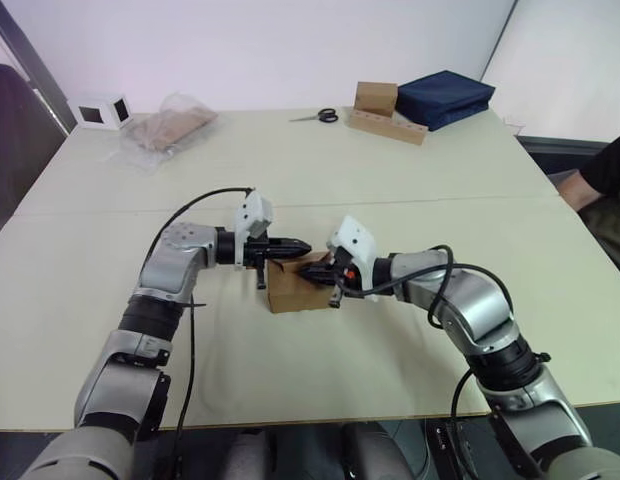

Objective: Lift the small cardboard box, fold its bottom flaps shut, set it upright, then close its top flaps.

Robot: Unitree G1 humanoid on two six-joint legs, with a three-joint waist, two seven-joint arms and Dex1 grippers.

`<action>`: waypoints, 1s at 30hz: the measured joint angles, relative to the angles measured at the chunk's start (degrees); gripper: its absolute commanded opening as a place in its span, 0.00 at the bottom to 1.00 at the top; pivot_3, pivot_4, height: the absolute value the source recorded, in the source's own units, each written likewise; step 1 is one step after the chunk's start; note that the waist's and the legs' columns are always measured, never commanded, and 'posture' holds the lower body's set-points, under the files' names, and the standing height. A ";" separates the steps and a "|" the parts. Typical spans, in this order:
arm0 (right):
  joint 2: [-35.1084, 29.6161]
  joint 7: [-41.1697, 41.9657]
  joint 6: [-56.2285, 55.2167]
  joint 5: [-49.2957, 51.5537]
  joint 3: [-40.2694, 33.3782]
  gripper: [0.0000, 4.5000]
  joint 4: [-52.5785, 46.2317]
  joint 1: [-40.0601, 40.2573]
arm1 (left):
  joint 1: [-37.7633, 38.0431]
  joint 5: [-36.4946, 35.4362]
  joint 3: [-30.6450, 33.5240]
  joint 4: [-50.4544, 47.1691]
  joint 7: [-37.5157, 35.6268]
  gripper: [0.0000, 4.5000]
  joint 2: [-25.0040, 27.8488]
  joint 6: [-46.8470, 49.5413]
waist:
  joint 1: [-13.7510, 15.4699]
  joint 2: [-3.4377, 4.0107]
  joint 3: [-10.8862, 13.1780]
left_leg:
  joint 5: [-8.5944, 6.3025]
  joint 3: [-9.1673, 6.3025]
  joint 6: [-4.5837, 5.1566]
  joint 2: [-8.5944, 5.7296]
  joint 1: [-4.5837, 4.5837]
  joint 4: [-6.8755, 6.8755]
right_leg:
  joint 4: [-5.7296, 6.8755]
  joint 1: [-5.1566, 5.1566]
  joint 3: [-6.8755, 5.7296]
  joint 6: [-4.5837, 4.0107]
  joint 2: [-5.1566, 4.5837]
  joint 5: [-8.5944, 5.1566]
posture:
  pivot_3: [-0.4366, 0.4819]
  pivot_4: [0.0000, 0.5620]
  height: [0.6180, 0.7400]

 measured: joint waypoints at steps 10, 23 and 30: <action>-0.30 0.69 0.65 0.87 -0.29 0.00 -0.59 -0.12 | 0.01 -0.34 0.00 -2.31 -0.06 0.01 0.02 0.60 | 0.04 0.00 0.00 | 0.00 0.00 0.00 0.00 0.00 0.00 | 0.00 0.00 0.00 0.00 -0.01 0.00 | 0.48 0.27 1.00; -2.59 -1.92 7.76 8.13 -11.41 0.00 -6.44 0.54 | 9.28 -0.30 -0.03 -11.21 1.39 0.01 3.68 1.06 | 0.22 0.01 -0.01 | 0.00 0.00 0.00 0.01 0.02 -0.01 | 0.00 0.05 0.01 0.00 -0.02 0.00 | 0.48 0.27 1.00; -3.17 -2.89 7.31 7.50 -9.36 0.00 -6.44 2.91 | 9.53 0.10 -0.10 -11.21 2.76 0.01 3.75 -0.02 | 0.13 0.01 -0.01 | 0.00 0.00 0.00 0.00 0.03 0.01 | 0.00 0.06 0.00 0.00 -0.01 0.00 | 0.48 0.27 1.00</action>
